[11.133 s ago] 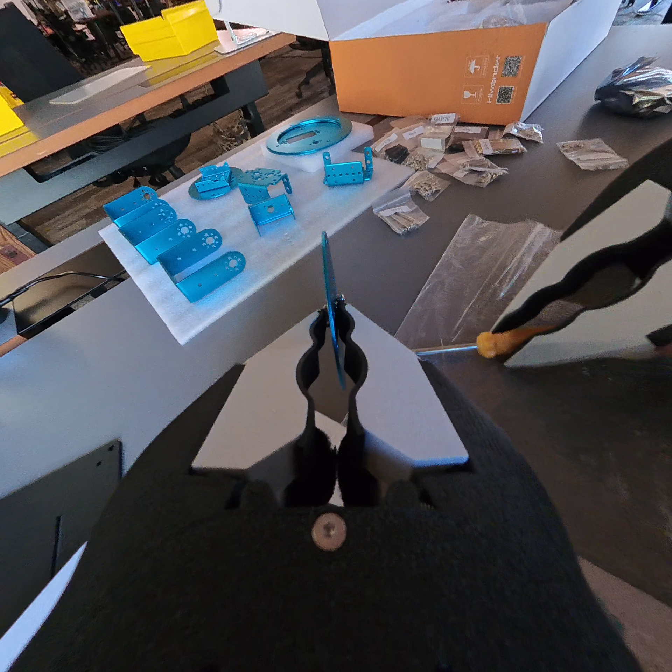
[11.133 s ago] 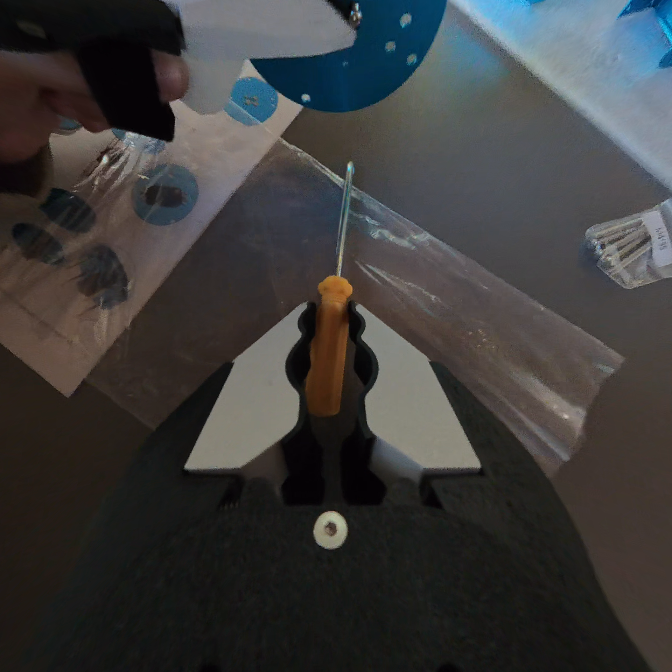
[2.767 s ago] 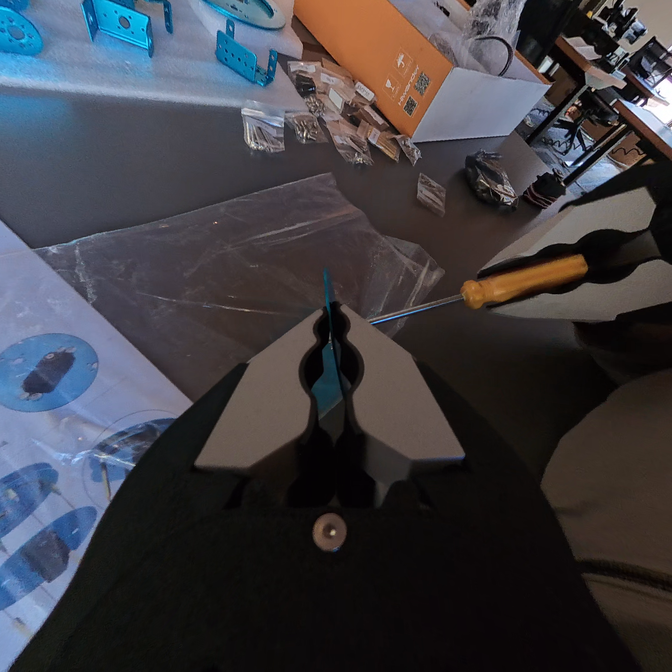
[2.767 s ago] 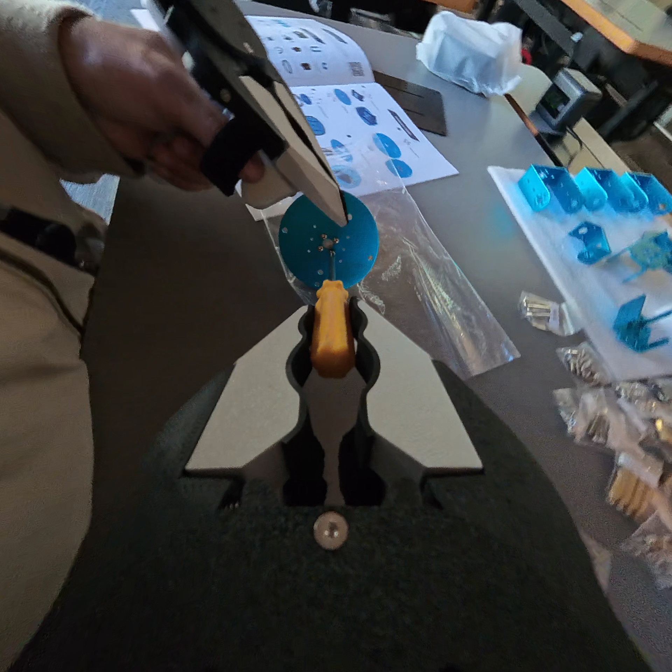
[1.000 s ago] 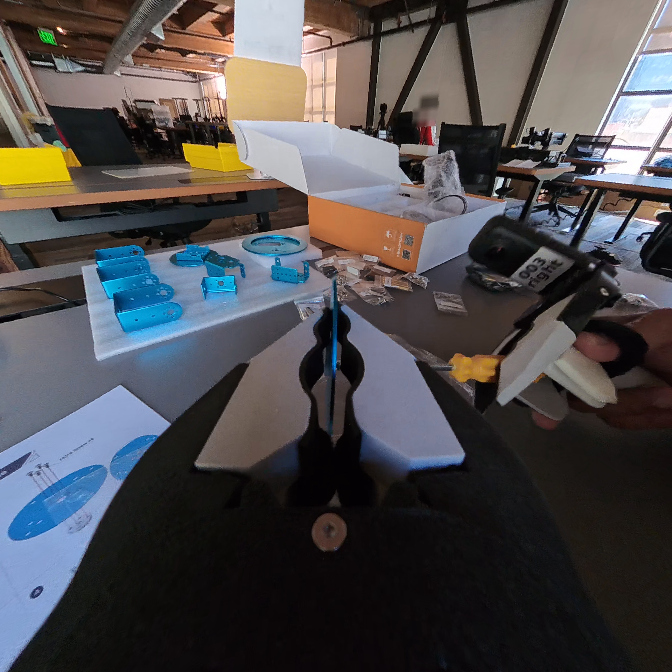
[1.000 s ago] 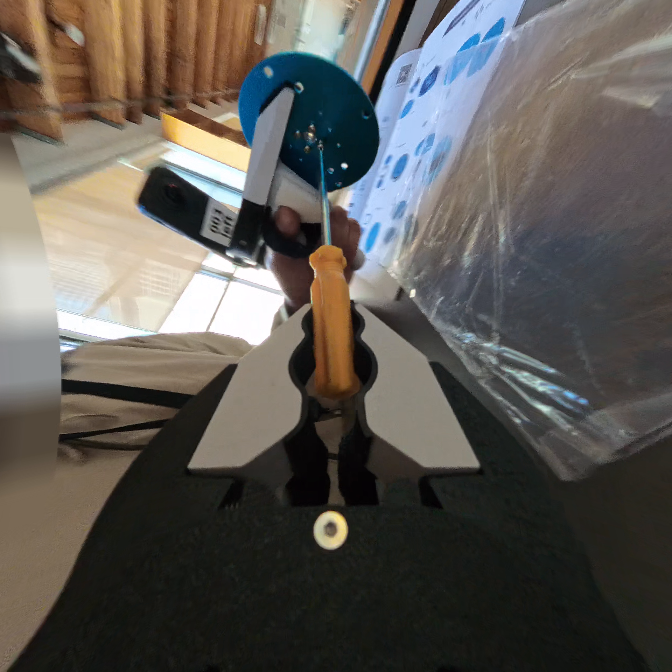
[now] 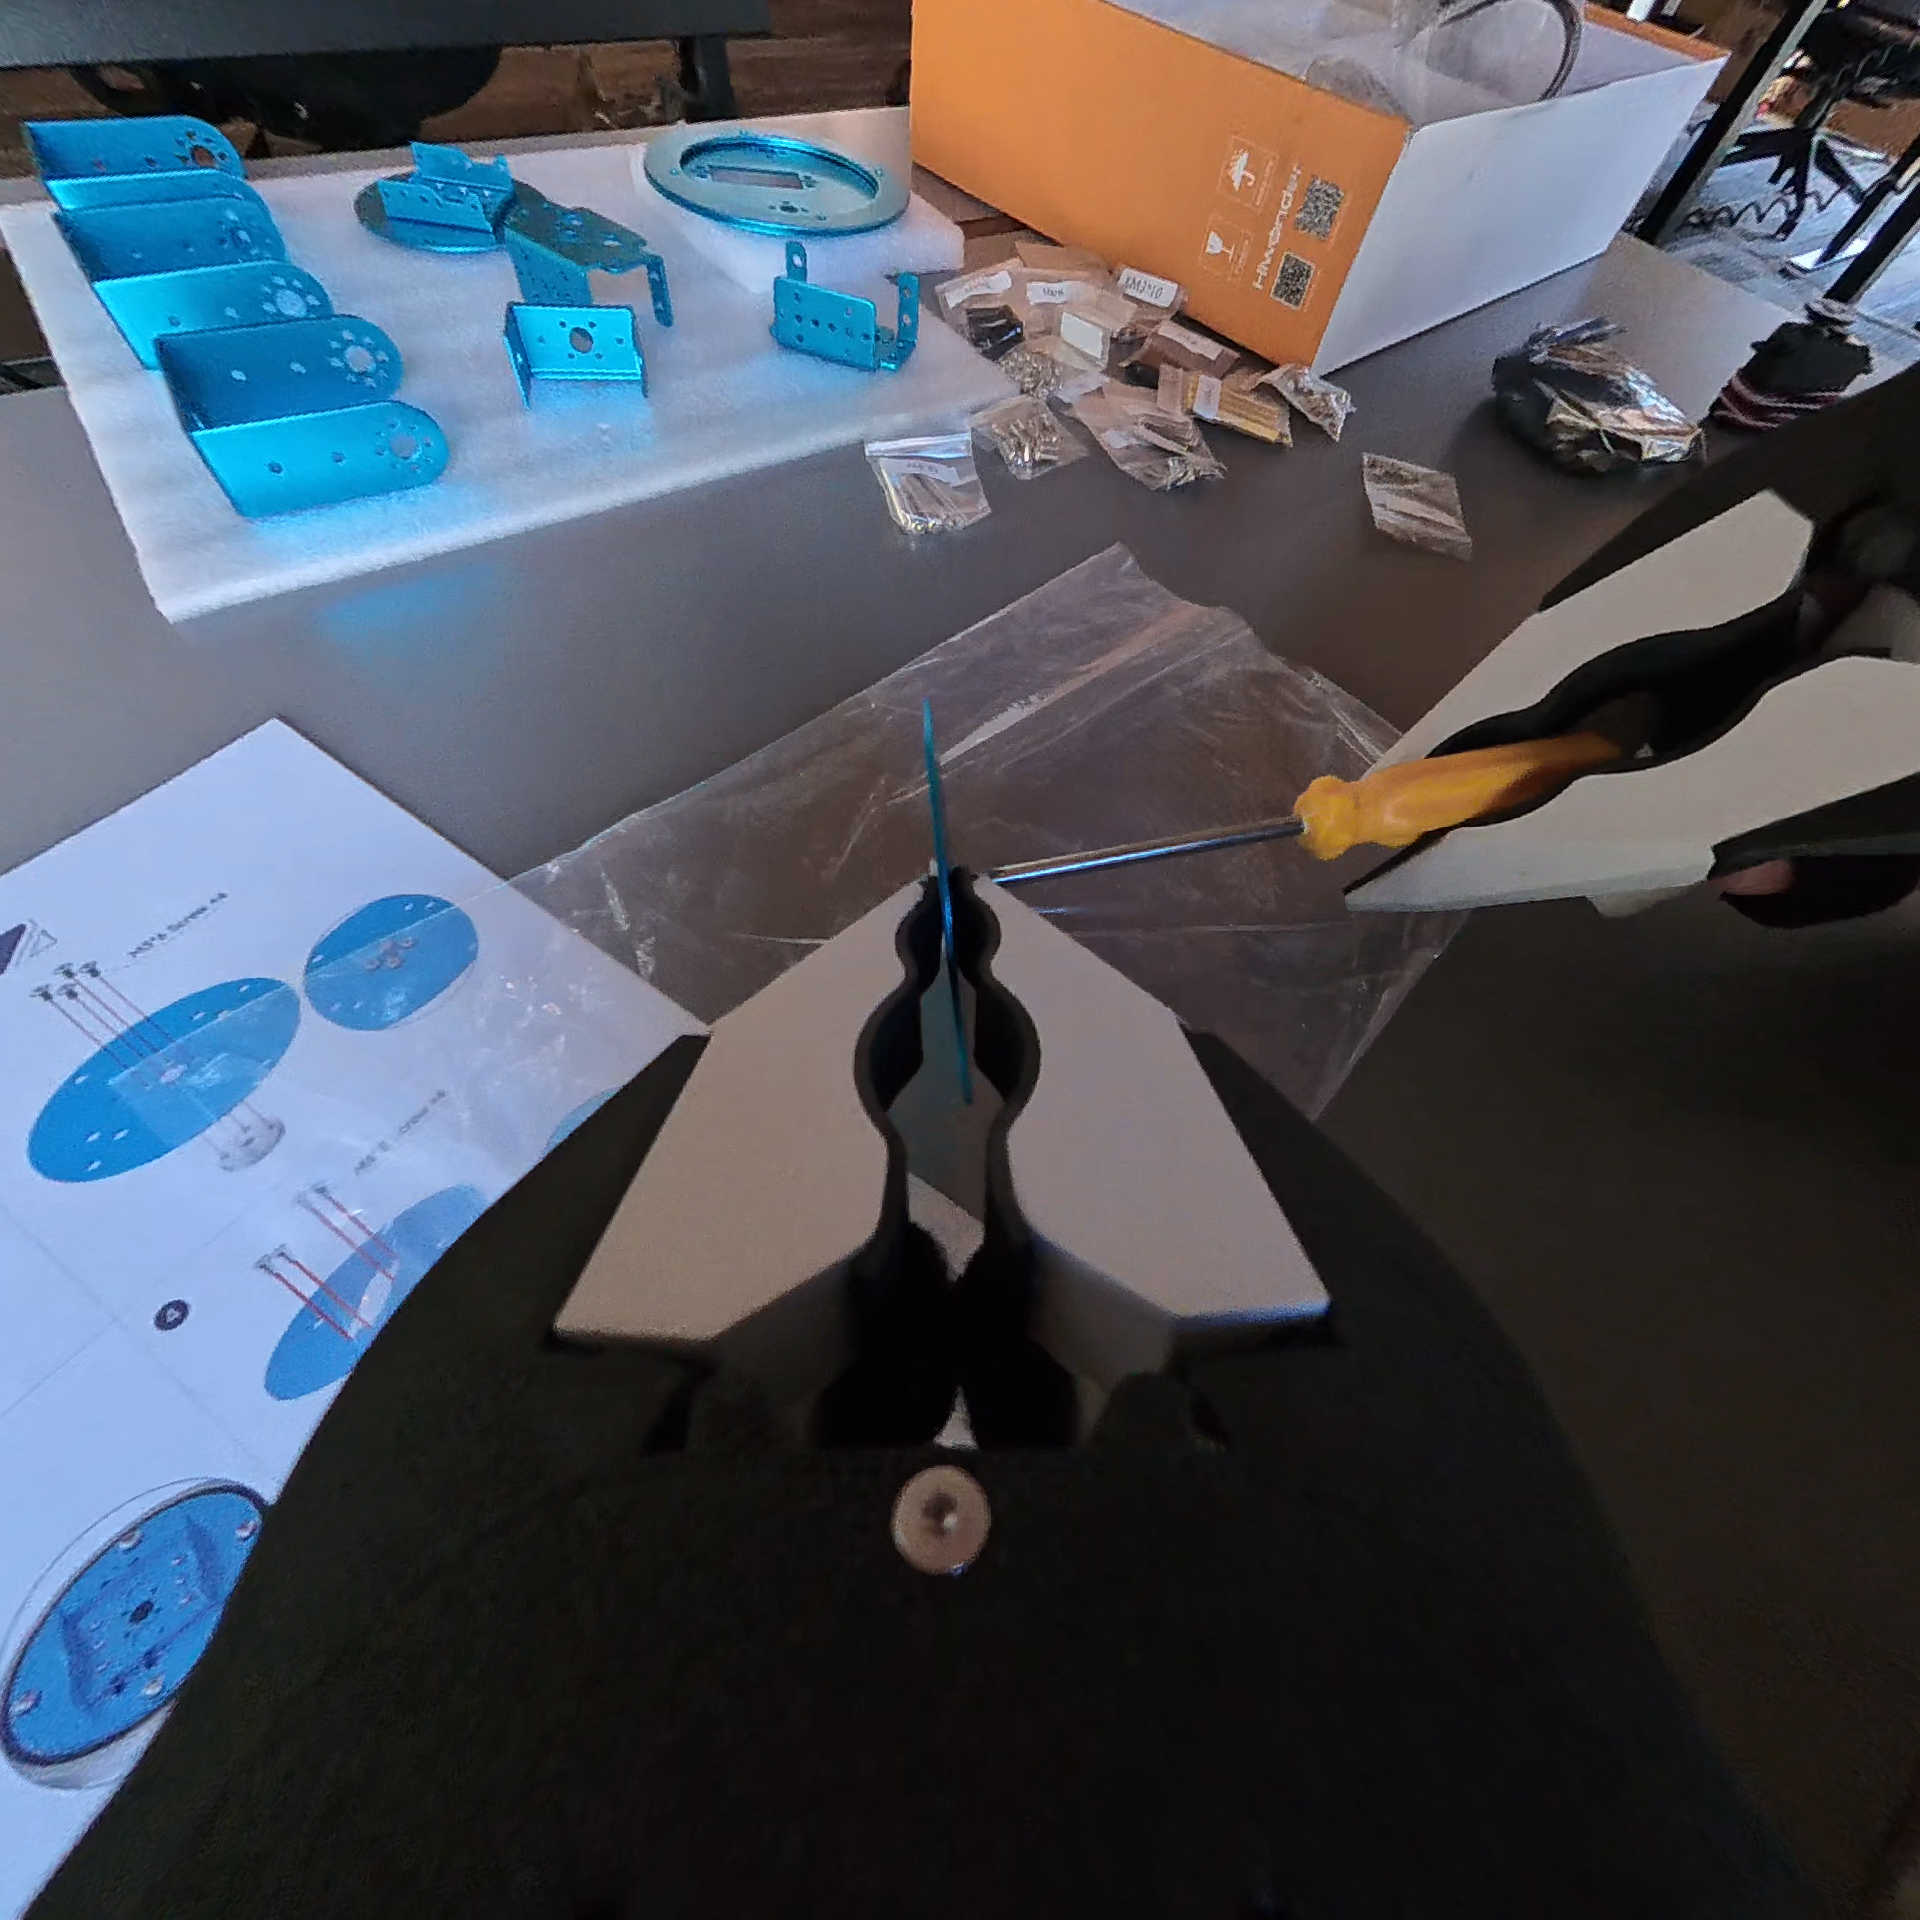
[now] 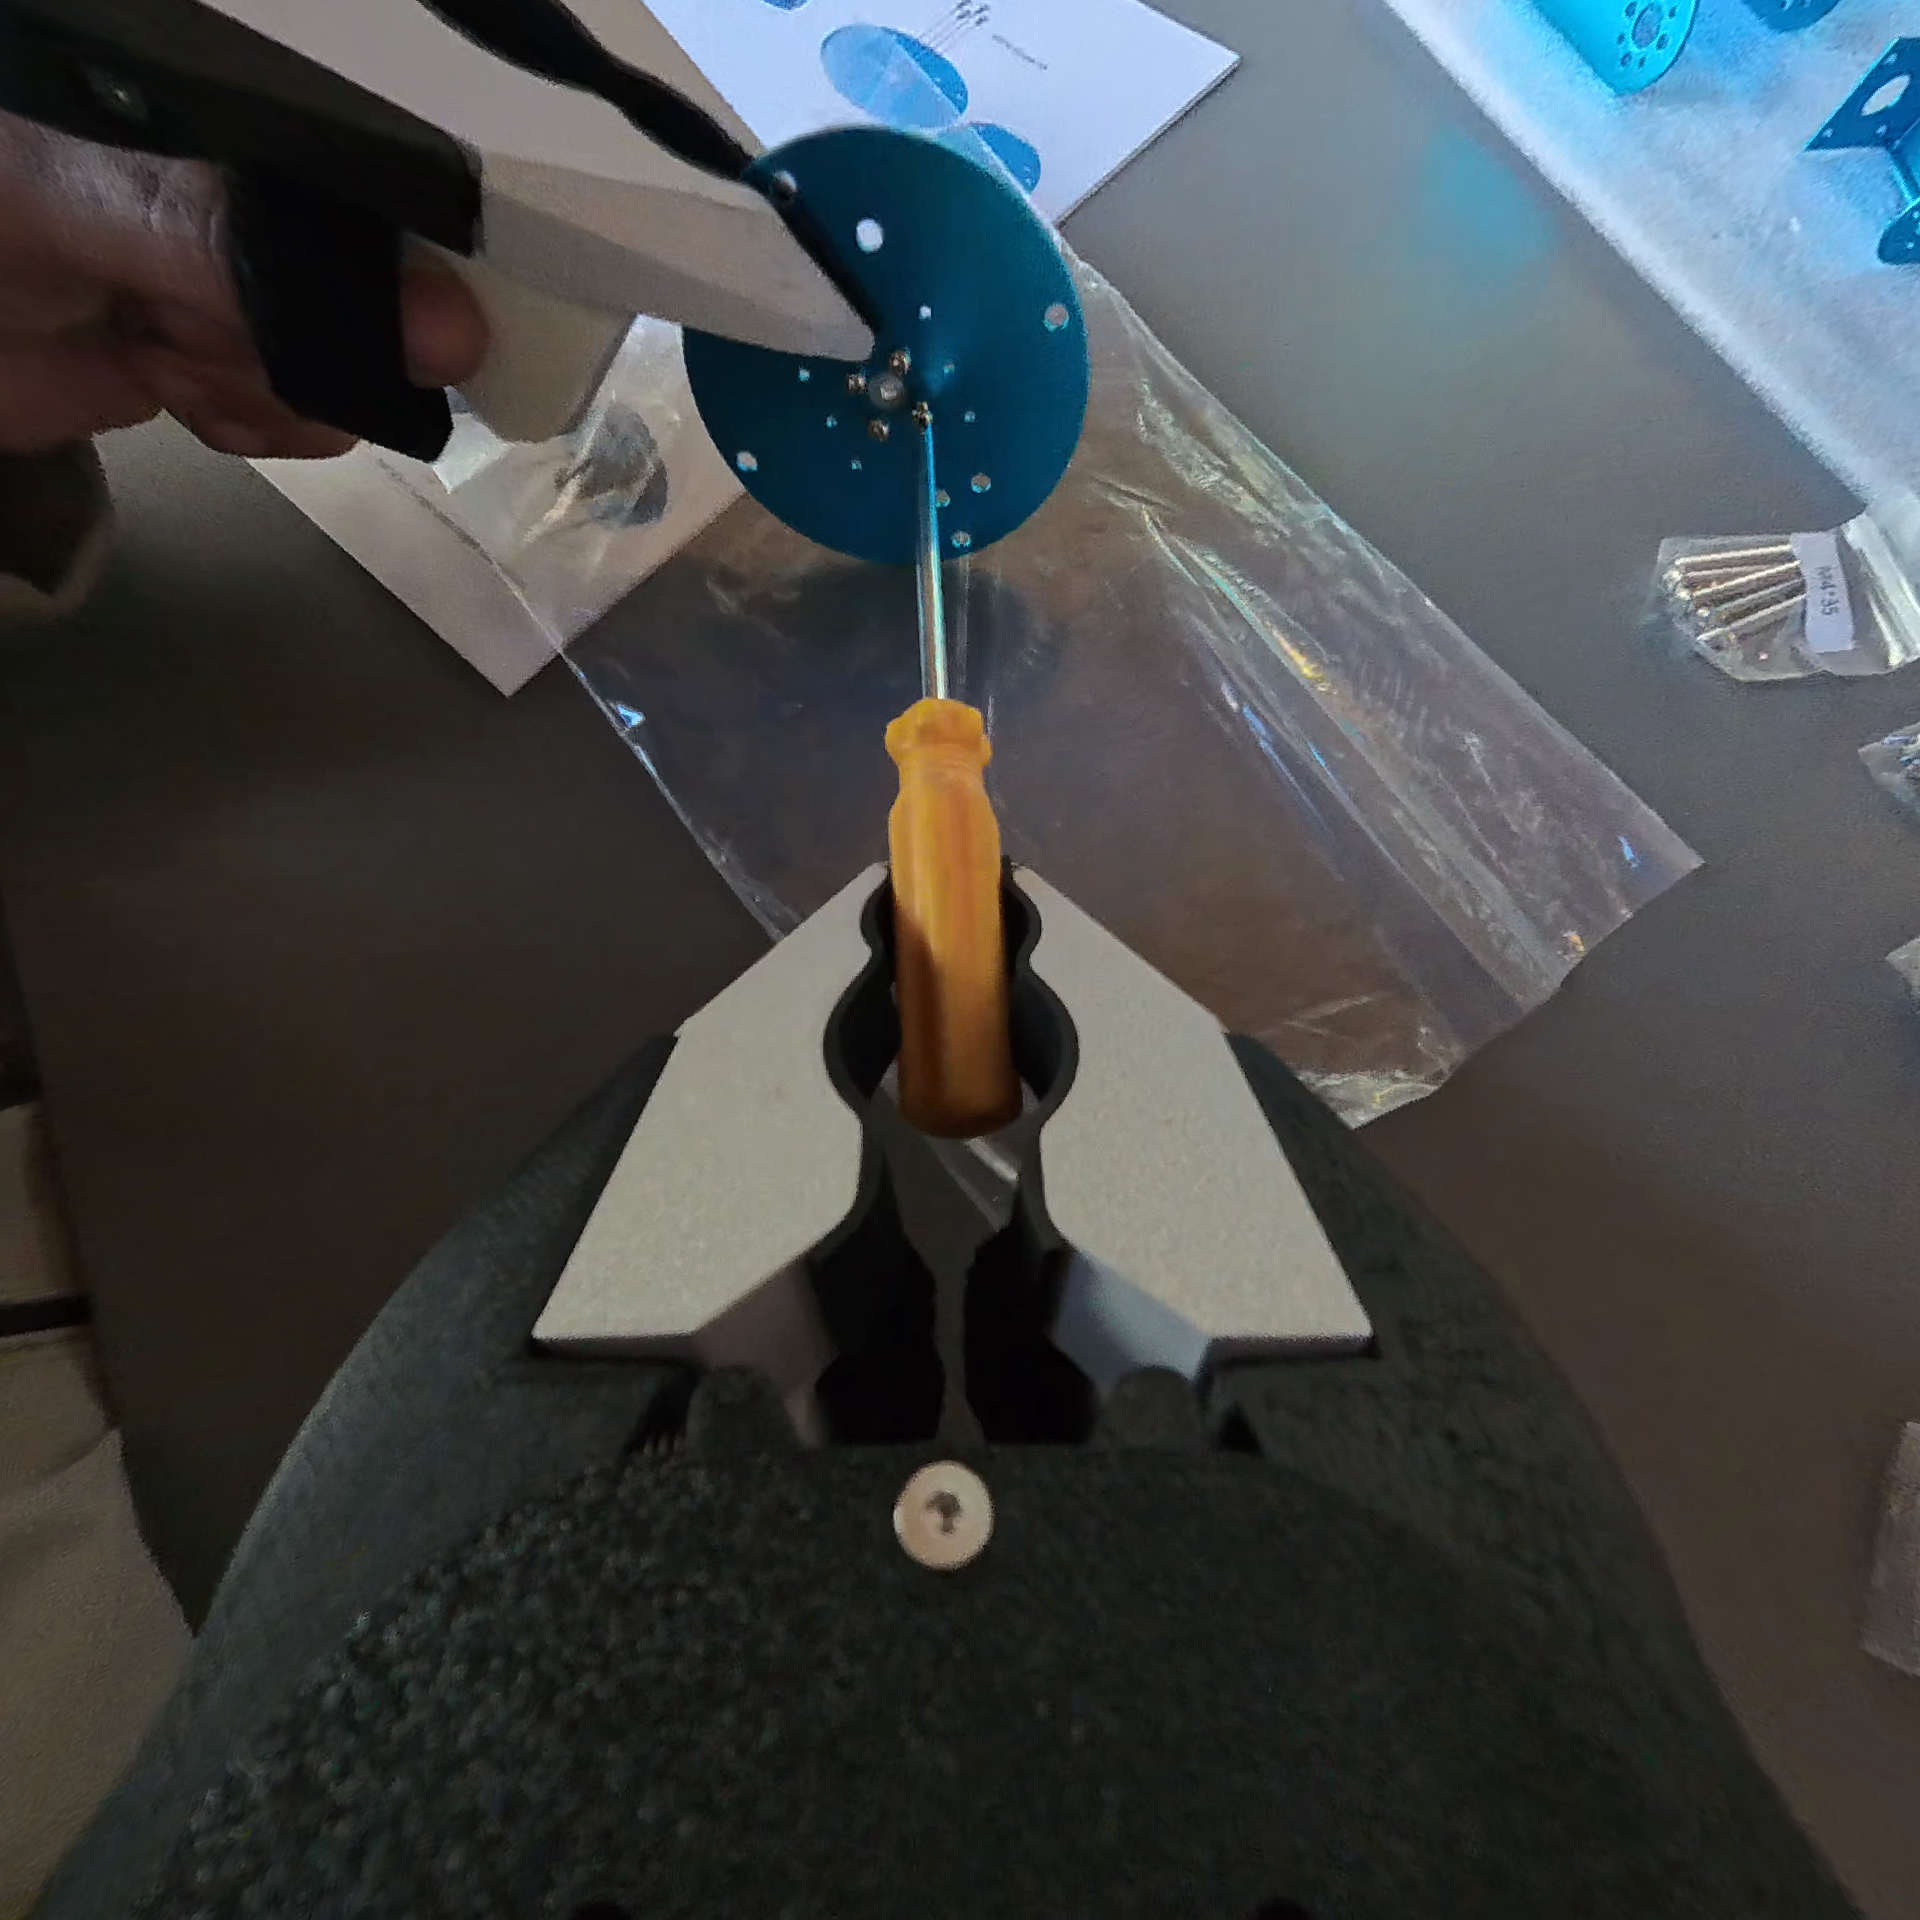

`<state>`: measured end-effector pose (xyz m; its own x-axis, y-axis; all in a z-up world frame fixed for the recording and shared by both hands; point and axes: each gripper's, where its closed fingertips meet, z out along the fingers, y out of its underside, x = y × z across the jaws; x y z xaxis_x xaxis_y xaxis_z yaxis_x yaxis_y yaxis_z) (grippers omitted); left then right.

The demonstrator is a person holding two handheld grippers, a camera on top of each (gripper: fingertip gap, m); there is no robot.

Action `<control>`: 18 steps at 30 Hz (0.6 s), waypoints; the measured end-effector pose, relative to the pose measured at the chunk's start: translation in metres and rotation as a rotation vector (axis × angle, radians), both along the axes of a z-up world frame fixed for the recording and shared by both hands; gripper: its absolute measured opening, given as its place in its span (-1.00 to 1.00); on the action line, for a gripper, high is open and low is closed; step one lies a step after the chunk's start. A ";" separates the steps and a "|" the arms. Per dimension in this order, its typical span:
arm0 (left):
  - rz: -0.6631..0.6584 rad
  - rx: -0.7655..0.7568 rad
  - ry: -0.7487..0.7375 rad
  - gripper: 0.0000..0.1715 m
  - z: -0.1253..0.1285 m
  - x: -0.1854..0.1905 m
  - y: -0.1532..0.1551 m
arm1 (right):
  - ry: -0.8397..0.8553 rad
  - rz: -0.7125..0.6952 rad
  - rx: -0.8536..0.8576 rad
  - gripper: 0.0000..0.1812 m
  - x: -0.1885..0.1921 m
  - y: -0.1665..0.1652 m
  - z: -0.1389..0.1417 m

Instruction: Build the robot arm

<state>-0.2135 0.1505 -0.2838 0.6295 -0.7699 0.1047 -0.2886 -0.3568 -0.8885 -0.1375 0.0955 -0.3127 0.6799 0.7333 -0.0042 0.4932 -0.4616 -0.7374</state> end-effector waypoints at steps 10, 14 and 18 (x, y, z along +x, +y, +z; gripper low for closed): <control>-0.046 -0.060 0.094 -0.83 -0.018 0.001 0.003 | -0.141 0.074 0.113 -0.83 0.002 0.006 0.004; -0.050 -0.089 0.083 -0.85 -0.021 0.002 0.003 | -0.141 0.074 0.108 -0.83 0.003 0.006 0.003; -0.083 -0.115 0.121 -0.87 -0.025 0.004 -0.001 | -0.140 0.077 0.108 -0.84 0.004 0.006 0.003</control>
<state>-0.2097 0.1497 -0.3087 0.5775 -0.8072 0.1224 -0.4237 -0.4245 -0.8001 -0.1337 0.1015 -0.3101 0.6105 0.7740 0.1682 0.6251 -0.3404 -0.7024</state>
